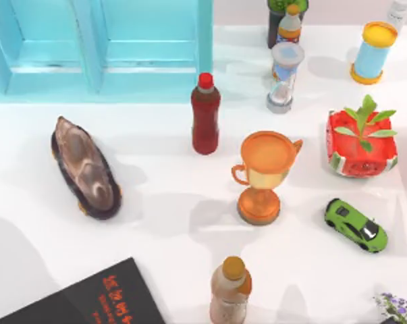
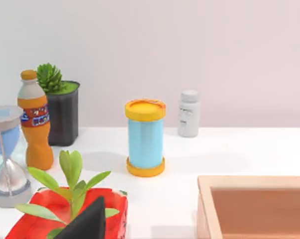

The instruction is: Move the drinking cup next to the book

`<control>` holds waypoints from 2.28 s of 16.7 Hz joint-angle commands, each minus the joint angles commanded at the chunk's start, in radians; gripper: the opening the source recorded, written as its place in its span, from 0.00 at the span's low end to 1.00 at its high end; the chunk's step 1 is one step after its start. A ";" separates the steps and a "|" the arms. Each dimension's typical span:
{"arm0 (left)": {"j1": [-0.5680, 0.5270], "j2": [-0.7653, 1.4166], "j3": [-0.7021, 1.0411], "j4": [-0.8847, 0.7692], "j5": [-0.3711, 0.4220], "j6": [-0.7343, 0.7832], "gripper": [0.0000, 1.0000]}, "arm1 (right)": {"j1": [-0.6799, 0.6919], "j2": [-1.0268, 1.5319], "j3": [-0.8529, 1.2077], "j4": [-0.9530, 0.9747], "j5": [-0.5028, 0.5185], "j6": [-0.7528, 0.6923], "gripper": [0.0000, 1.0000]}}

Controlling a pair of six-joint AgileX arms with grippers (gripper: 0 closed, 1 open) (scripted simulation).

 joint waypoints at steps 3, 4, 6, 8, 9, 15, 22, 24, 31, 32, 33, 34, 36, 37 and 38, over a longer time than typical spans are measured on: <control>0.002 -0.025 0.057 -0.092 0.001 -0.005 0.00 | 0.000 0.000 0.000 0.000 0.000 0.000 1.00; 0.001 -0.031 0.068 -0.104 0.001 -0.006 0.00 | 0.000 0.000 0.000 0.000 0.000 0.000 1.00; 0.001 -0.033 0.070 -0.106 0.001 -0.006 0.00 | 0.000 0.000 0.000 0.000 0.000 0.000 1.00; 0.002 -0.028 0.067 -0.103 0.001 -0.005 0.00 | 0.000 0.000 0.000 0.000 0.000 0.000 1.00; 0.002 -0.028 0.067 -0.103 0.001 -0.005 0.00 | 0.000 0.000 0.000 0.000 0.000 0.000 1.00; -0.111 -0.083 0.025 -0.097 0.051 -0.219 0.00 | 0.000 0.000 0.000 0.000 0.000 0.000 1.00; -0.423 -0.254 -0.135 -0.089 0.140 -0.928 0.00 | 0.000 0.000 0.000 0.000 0.000 0.000 1.00; -0.524 -0.310 -0.196 -0.090 0.157 -1.186 0.00 | 0.000 0.000 0.000 0.000 0.000 0.000 1.00; -0.842 -0.488 -0.373 -0.115 0.152 -2.010 0.00 | 0.000 0.000 0.000 0.000 0.000 0.000 1.00; -0.879 -0.513 -0.393 -0.117 0.143 -2.112 0.00 | 0.000 0.000 0.000 0.000 0.000 0.000 1.00; -0.913 -0.536 -0.410 -0.118 0.133 -2.209 0.00 | 0.000 0.000 0.000 0.000 0.000 0.000 1.00; -0.943 -0.559 -0.426 -0.119 0.121 -2.298 0.00 | 0.000 0.000 0.000 0.000 0.000 0.000 1.00; -0.994 -0.601 -0.453 -0.119 0.096 -2.450 0.00 | 0.000 0.000 0.000 0.000 0.000 0.000 1.00; -1.015 -0.620 -0.465 -0.118 0.084 -2.510 0.00 | 0.000 0.000 0.000 0.000 0.000 0.000 1.00; -1.031 -0.636 -0.475 -0.117 0.072 -2.559 0.00 | 0.000 0.000 0.000 0.000 0.000 0.000 1.00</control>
